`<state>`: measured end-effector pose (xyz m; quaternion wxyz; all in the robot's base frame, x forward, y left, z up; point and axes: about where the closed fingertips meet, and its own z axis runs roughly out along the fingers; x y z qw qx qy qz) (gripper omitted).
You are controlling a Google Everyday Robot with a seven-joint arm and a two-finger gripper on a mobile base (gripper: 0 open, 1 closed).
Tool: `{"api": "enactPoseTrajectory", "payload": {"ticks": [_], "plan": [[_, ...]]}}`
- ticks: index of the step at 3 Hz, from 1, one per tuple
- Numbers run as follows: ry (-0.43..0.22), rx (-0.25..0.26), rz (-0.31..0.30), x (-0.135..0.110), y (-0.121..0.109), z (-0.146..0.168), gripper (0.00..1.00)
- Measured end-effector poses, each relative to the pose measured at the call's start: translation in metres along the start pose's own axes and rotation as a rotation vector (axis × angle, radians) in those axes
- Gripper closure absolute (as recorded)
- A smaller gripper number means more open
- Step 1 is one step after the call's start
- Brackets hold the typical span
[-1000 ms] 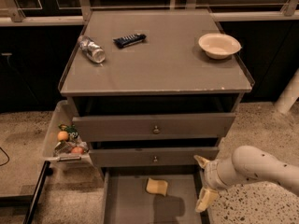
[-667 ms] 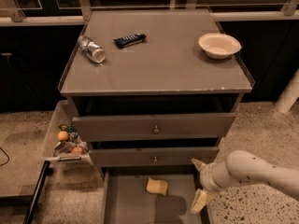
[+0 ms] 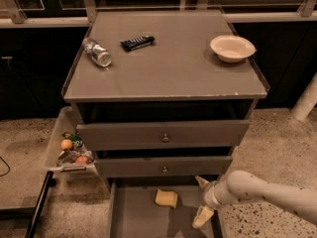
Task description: Pick sponge from bottom drawer and place on counter
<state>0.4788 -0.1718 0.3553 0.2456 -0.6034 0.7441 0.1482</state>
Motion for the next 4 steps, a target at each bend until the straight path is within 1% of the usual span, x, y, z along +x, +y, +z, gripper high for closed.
{"api": "enactPoseTrajectory", "payload": {"ticks": [1, 2, 3, 4], "plan": [[-0.052, -0.016, -0.013, 0.005, -0.001, 0.04, 0.0], [-0.094, -0.045, -0.013, 0.01, 0.002, 0.079, 0.0], [-0.094, -0.045, -0.013, 0.01, 0.002, 0.079, 0.0], [-0.087, -0.026, -0.019, 0.011, 0.003, 0.09, 0.0]]}}
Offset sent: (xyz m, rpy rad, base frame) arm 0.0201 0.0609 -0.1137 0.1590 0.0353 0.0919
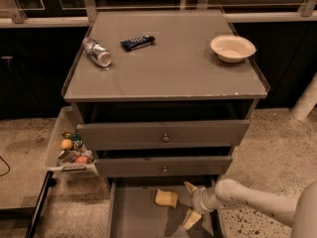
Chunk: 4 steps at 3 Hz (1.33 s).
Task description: Pick sponge from bottom drawer and place on counter
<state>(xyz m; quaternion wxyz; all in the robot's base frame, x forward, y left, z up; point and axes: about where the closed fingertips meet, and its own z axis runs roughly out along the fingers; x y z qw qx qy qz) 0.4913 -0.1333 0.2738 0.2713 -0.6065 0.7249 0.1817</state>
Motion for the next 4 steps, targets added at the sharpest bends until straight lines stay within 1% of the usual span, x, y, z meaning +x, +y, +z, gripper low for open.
{"api": "enactPoseTrajectory", "payload": {"ticks": [1, 2, 3, 4], "plan": [[-0.016, 0.036, -0.016, 0.011, -0.009, 0.027, 0.0], [-0.068, 0.054, -0.033, 0.021, -0.019, 0.049, 0.0], [-0.153, 0.047, -0.055, 0.024, -0.027, 0.067, 0.0], [-0.239, 0.013, -0.067, 0.025, -0.035, 0.086, 0.0]]}}
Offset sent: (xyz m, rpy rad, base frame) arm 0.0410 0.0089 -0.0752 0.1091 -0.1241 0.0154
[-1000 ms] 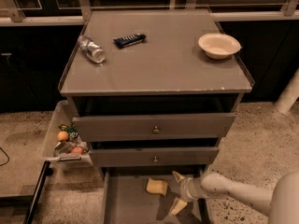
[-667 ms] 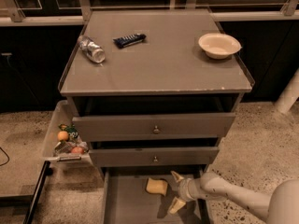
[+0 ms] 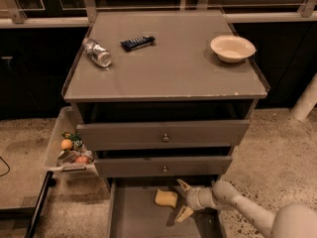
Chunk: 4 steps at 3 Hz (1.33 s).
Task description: Pick sponge from bottom drawer and place on counter
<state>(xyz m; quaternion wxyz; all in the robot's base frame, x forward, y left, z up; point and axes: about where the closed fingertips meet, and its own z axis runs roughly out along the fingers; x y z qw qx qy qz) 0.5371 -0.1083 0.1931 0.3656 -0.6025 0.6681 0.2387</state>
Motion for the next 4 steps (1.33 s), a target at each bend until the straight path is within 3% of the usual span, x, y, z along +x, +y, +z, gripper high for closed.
{"api": "enactPoseTrajectory", "payload": {"ticks": [2, 4], "plan": [[-0.083, -0.058, 0.056, 0.021, -0.014, 0.042, 0.0], [-0.1, -0.088, 0.085, 0.021, -0.008, 0.07, 0.0]]}}
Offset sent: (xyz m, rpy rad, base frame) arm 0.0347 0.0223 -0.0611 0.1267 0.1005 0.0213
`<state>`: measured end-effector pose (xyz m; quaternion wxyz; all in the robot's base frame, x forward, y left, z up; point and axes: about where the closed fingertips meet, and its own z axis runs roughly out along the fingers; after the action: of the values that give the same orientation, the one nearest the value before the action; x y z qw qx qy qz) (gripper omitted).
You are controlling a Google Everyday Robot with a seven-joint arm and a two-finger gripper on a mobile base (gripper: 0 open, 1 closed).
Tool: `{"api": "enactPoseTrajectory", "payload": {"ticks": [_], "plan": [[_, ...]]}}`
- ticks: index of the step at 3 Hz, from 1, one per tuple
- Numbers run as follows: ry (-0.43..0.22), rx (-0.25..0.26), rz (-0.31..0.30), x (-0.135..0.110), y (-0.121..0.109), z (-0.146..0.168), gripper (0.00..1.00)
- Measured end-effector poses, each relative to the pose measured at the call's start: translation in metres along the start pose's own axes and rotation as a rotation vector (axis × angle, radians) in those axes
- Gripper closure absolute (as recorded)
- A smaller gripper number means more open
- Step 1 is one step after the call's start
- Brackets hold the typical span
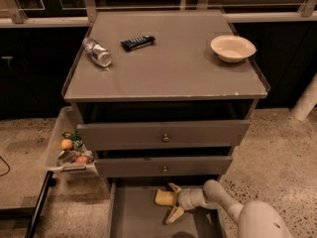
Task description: Pick sponge from bottom drawer and place on counter
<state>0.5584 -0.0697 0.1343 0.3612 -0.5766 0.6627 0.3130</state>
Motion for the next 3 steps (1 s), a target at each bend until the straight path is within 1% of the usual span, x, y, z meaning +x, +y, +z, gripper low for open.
{"api": "enactPoseTrajectory", "payload": {"ticks": [1, 2, 3], "plan": [[0.0, 0.0, 0.0, 0.0, 0.0, 0.0, 0.1], [0.0, 0.0, 0.0, 0.0, 0.0, 0.0001, 0.29], [0.0, 0.0, 0.0, 0.0, 0.0001, 0.0001, 0.53]]}}
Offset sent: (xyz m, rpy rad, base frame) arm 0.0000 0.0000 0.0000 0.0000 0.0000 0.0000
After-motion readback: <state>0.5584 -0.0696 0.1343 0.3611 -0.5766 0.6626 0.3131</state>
